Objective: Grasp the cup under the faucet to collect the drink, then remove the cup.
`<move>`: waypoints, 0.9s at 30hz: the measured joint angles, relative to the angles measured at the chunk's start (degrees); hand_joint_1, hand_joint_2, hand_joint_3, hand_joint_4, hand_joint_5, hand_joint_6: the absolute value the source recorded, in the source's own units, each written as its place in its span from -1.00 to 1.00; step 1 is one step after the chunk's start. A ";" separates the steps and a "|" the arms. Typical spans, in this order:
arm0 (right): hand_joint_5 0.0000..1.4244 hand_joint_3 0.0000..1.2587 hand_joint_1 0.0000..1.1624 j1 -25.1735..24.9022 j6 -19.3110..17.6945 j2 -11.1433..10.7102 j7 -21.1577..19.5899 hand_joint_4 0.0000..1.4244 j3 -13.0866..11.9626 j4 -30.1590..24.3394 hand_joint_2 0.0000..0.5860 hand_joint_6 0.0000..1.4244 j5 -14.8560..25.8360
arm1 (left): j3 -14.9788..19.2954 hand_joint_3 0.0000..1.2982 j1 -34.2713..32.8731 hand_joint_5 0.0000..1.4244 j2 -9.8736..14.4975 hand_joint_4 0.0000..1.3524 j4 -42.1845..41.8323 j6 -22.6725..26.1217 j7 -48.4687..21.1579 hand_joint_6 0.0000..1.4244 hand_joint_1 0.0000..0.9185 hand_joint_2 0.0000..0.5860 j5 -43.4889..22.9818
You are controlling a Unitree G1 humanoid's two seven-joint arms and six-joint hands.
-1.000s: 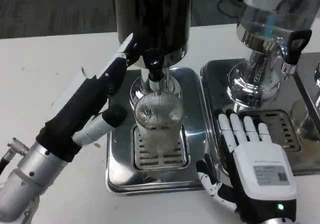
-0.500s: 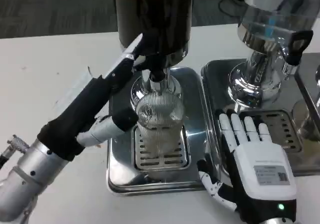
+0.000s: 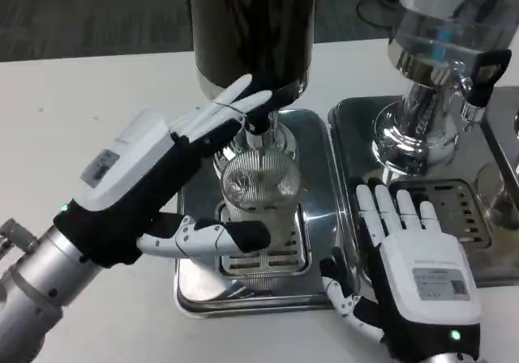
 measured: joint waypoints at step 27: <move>-1.00 -1.00 -0.40 -0.63 -3.56 1.39 6.66 -1.00 -5.28 -3.49 -0.13 -1.00 14.89 | -3.79 -0.74 3.69 -0.62 4.09 -0.94 -6.83 1.23 12.77 -0.71 -1.00 -0.58 13.13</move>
